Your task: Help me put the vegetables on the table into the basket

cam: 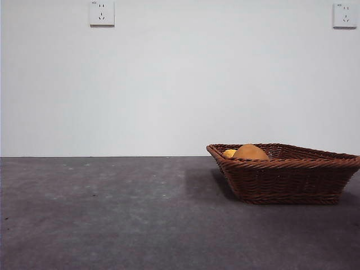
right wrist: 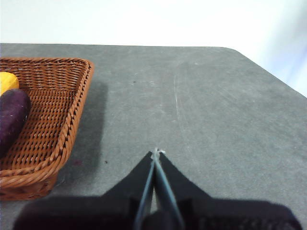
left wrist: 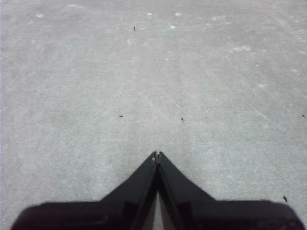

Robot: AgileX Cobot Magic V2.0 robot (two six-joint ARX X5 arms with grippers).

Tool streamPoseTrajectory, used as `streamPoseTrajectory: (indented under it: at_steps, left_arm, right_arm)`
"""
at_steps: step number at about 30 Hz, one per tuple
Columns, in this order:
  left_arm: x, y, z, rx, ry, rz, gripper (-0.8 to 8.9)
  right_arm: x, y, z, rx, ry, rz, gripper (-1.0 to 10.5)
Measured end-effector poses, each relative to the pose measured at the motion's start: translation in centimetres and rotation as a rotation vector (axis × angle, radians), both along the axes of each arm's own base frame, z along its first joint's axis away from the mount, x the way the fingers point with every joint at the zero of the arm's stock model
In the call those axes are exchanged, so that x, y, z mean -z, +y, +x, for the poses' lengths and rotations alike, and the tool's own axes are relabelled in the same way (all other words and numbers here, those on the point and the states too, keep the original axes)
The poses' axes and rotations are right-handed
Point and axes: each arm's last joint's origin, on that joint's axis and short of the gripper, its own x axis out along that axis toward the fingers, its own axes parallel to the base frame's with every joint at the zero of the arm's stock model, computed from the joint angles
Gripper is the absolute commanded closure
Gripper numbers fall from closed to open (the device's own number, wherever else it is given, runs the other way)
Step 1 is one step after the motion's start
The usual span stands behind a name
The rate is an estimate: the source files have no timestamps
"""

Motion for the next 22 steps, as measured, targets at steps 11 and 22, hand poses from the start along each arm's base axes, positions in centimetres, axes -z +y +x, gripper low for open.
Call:
streamPoseTrajectory:
  at_steps: [11,22]
  left_arm:
    - [-2.1,-0.4,-0.9,0.036,-0.25,0.009,8.16]
    - [-1.7,-1.1,-1.0,0.106,-0.211,0.001,8.16]
  right_arm:
    - [0.0,0.0,0.0,-0.003,0.001,0.0,9.5]
    - [0.0,0.0,0.0,-0.003,0.001,0.0,9.5]
